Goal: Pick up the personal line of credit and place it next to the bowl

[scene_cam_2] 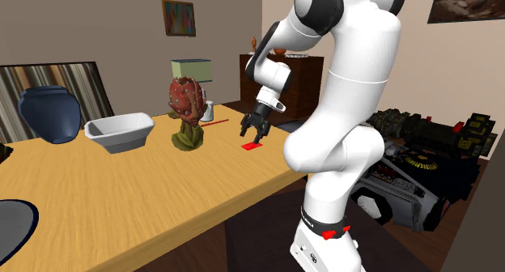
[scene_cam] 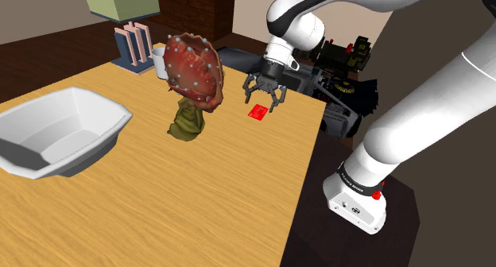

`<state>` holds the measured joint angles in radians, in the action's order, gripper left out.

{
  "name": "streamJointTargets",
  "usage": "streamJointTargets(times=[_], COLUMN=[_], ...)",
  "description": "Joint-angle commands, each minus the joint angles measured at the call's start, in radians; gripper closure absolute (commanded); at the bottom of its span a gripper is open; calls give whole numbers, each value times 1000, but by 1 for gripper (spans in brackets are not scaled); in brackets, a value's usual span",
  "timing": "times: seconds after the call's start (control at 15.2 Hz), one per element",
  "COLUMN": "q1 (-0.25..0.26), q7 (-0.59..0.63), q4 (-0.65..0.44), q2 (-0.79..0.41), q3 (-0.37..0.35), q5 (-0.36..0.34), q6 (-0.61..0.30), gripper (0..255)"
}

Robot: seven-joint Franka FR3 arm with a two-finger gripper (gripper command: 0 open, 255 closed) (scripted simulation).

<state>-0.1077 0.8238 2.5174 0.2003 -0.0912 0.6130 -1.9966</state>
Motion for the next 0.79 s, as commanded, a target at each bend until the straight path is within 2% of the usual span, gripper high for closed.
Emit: streamJointTargets(times=[0.0, 0.26, 0.73], q1=[8, 23, 23], q7=[-5, -16, -16], q4=[18, 43, 43], q2=[-13, -34, -34], q3=[-8, -23, -23], q5=[19, 47, 47], q6=[-32, -80, -80], gripper=[0, 0, 0])
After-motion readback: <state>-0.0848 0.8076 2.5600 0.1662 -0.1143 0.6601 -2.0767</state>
